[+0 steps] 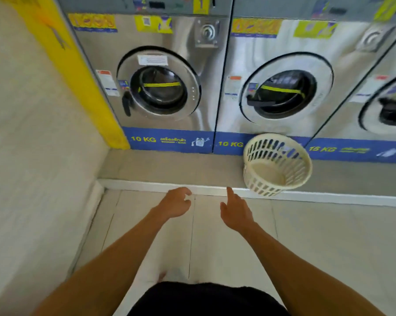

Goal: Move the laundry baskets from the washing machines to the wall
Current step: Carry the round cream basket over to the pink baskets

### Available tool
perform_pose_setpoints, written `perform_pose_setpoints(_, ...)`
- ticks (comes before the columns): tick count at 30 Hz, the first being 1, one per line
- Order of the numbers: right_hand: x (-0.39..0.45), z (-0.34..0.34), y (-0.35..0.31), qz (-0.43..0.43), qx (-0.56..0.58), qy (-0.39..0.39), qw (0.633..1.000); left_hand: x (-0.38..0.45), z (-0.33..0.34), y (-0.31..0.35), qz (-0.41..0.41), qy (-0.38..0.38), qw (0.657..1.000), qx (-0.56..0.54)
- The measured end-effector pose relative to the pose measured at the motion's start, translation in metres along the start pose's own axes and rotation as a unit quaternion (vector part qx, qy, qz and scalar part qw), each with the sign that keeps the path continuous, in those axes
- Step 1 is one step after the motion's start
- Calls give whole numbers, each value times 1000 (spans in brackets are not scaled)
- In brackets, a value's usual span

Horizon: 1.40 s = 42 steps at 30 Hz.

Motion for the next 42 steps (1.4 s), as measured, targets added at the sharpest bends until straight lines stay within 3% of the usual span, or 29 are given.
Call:
perform_pose_setpoints(8,53,-64,112,127,72,46,988,116,38,115,115,-73,986,94)
perform_pose_setpoints(16,136,-110,174,177,102,47,978,231,72,168,112,-139,981,73)
perform_pose_setpoints(30,251,-191,274,254,133,27,958,379,93,238,59,-102,992,50)
perform_pose_setpoints(42,369,-239,346,213,71,-48,973,432,123,266,-90,-18,996,11)
Point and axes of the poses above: each hand's wrist, its own x-axis towards the middle knuckle, its own z-axis out of the palm, y = z × x, the point moved 10 cm from there along x, towards the middle knuckle, and after that the axes turned 10 degrees about z, right-handed, at the moved point
